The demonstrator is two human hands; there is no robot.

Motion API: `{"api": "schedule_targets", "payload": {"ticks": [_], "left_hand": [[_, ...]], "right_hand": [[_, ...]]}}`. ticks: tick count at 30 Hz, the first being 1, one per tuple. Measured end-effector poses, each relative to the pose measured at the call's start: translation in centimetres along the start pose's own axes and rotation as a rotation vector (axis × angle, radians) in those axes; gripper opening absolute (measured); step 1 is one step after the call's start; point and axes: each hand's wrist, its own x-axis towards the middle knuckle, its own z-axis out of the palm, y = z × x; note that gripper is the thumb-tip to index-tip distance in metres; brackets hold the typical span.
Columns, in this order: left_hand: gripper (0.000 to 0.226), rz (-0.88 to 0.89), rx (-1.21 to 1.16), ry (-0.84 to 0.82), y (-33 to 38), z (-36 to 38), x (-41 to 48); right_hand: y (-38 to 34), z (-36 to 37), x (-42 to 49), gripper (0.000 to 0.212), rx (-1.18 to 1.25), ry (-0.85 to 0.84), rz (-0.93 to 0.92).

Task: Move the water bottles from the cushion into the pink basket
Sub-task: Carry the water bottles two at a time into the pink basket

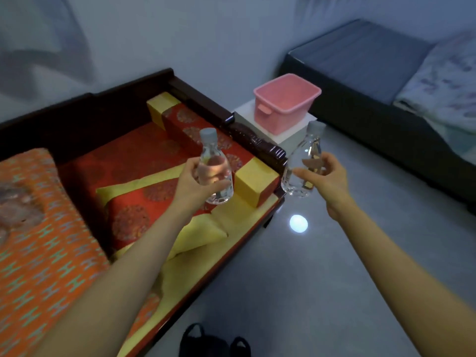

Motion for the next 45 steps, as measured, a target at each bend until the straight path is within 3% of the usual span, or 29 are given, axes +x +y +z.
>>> {"api": "schedule_targets", "payload": {"ticks": [8, 16, 24, 32, 36, 45], "left_hand": [[0.066, 0.003, 0.033, -0.022, -0.1, 8.8, 7.7], [0.064, -0.033, -0.021, 0.008, 0.7, 18.2, 18.8], [0.067, -0.089, -0.043, 0.003, 2.4, 27.5, 28.2], [0.075, -0.079, -0.089, 0.209, 2.6, 37.7, 37.6], [0.078, -0.1, -0.093, 0.293, 2.7, 41.7, 41.1], [0.071, -0.166, -0.094, 0.46, 1.5, 44.3, 49.7]], "right_hand": [[2.1, -5.4, 8.8, 0.051, 0.002, -0.008, 0.035], [3.3, -10.7, 21.9, 0.072, -0.042, 0.035, 0.084], [3.8, -17.2, 35.0, 0.065, 0.003, 0.033, 0.12], [4.1, -22.0, 50.9, 0.07, -0.069, -0.167, 0.072], [3.1, -23.0, 58.1, 0.059, -0.124, -0.271, 0.037], [3.3, -18.8, 71.1, 0.056, -0.146, -0.442, 0.042]]}}
